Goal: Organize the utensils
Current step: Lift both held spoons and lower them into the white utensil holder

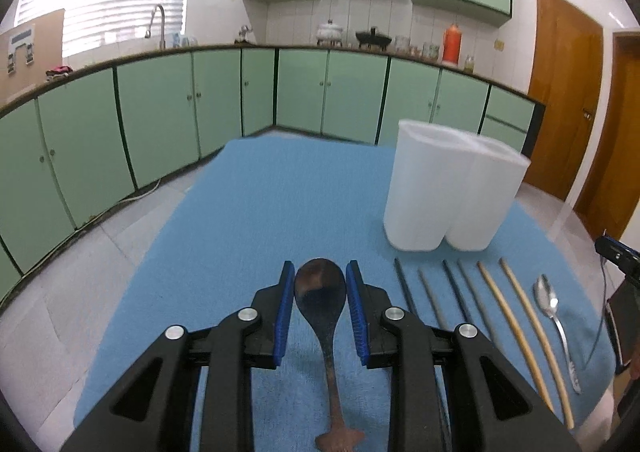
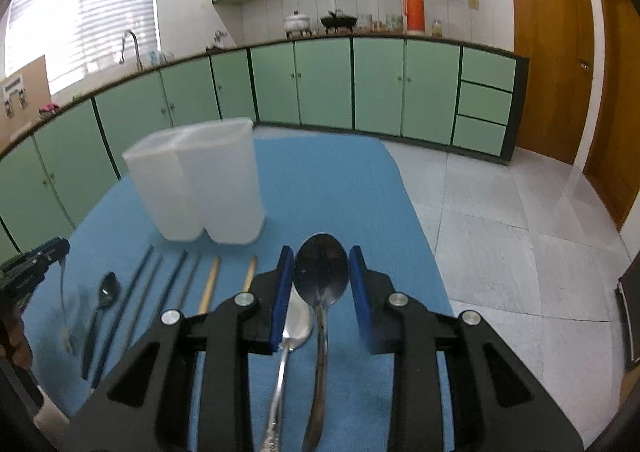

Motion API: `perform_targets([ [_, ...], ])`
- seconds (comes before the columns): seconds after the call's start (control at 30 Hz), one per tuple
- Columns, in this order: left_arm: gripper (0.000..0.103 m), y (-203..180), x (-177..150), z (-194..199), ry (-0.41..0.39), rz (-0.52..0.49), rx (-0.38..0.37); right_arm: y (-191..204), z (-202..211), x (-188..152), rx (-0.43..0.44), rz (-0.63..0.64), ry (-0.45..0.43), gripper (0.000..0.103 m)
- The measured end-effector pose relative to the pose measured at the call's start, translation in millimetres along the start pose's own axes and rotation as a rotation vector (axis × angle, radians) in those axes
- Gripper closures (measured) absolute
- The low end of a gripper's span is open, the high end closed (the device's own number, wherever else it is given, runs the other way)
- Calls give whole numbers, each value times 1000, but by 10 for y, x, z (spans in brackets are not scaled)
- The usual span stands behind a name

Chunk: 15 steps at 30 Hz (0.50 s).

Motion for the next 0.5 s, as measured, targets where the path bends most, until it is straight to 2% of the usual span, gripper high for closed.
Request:
perform_targets([
  [0.13, 77, -13, 72, 112, -43, 6, 1, 67, 99, 106, 17, 11, -25, 76],
  [0.5, 77, -23, 150, 212, -91, 17, 5, 243, 196, 262, 63, 17, -69, 76],
])
Point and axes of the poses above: each gripper's, at about its wrist camera, not at the fingertips, and z roughly against the way its jaws point, y to its left, x to its top, the point moved 9 cm from there along -z, roughly the way its jaws point, and after that the axes turned 12 degrees about -z, right-handed, at the moved point
